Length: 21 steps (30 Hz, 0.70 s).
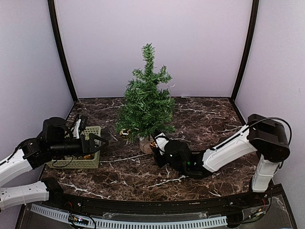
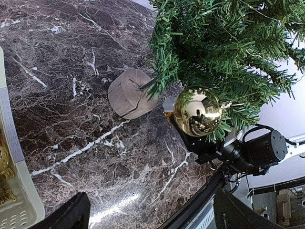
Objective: Decorate the small christmas tree
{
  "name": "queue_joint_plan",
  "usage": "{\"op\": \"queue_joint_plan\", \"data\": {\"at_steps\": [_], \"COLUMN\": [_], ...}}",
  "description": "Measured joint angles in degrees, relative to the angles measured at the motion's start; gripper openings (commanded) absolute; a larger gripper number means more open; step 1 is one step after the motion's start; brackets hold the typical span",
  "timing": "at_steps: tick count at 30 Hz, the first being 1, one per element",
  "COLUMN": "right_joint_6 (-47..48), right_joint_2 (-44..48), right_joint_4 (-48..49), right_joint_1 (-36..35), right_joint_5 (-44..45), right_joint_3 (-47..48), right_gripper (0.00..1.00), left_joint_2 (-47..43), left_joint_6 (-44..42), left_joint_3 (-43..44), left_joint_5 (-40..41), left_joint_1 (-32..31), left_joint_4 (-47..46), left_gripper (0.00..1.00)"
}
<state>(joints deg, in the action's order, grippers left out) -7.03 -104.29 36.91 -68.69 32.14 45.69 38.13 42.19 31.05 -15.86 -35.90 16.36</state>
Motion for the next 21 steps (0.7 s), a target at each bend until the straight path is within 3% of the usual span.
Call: {"op": "queue_joint_plan", "data": {"at_steps": [21], "right_joint_6": [2.3], "right_joint_2": [-4.7], "right_joint_4": [2.8], "right_joint_1": [1.9], "right_joint_5": [-0.5], "right_joint_3": [2.4], "right_gripper": [0.30], "left_joint_2": [1.3], "left_joint_6": [-3.2], "left_joint_3": [-1.3], "left_joint_5": [-6.4], "left_joint_1": [0.0], "left_joint_4": [-4.2], "left_gripper": [0.91]}}
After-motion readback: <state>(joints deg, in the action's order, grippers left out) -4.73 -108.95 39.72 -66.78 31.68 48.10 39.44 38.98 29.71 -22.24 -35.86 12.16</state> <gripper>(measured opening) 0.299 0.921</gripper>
